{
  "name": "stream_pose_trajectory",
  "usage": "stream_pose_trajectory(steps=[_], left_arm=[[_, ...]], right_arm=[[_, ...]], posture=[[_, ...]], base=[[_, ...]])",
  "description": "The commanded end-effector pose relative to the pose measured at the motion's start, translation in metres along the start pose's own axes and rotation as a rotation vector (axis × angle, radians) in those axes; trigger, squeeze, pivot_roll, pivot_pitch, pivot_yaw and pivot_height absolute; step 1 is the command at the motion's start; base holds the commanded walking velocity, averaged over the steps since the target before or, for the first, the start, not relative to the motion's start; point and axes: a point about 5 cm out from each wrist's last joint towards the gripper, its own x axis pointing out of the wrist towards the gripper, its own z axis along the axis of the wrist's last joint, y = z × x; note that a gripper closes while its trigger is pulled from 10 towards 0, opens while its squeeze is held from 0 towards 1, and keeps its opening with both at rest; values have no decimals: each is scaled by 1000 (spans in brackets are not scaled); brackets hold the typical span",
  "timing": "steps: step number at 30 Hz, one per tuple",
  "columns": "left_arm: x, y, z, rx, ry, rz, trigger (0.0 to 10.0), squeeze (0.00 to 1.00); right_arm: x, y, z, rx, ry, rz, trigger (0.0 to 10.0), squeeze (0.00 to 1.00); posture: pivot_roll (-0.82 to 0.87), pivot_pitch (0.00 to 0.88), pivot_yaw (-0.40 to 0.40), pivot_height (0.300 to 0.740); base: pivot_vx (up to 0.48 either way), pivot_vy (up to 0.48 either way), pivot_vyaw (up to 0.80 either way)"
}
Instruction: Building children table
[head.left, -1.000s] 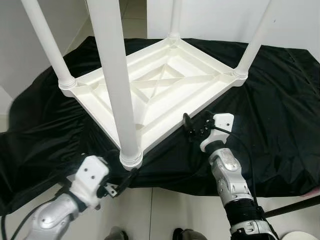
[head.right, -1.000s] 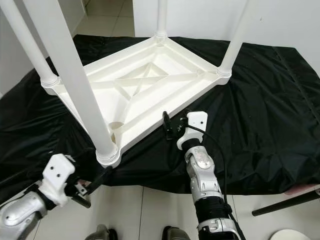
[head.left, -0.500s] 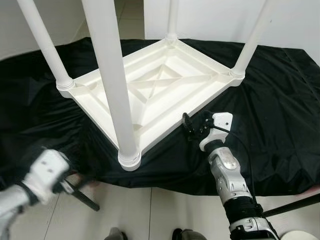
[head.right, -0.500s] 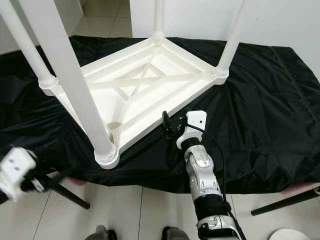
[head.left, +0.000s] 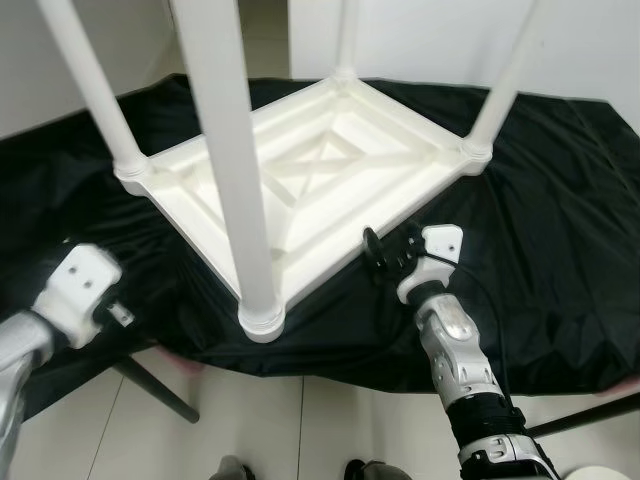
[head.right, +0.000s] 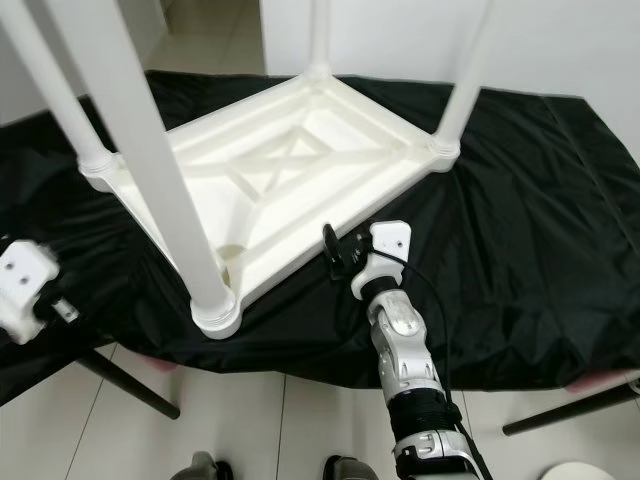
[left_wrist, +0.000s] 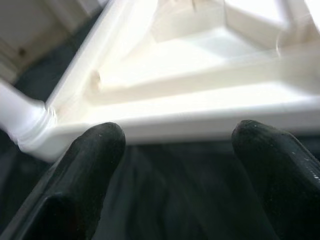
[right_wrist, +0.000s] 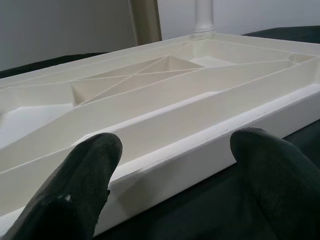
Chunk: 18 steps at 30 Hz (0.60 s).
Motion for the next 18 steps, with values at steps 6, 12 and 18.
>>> stream_pose_trajectory(steps=[6,12,18], left_arm=[[32,-1,13,-17,-104,118,10000,0],[43,-10,29,-43,-197,62,10000,0],[48,-18,43,-56,-279,24,10000,0]], right_arm=[[-7,-4,-5,-3,11,-53,10000,0],[-7,-8,-10,-1,27,-134,10000,0],[-1,-20,-18,-22,91,-286,10000,0]], posture=[[-34,119,41,740],[-42,122,50,740],[-28,121,40,740]], base=[[0,0,0],[0,0,0],[0,0,0]])
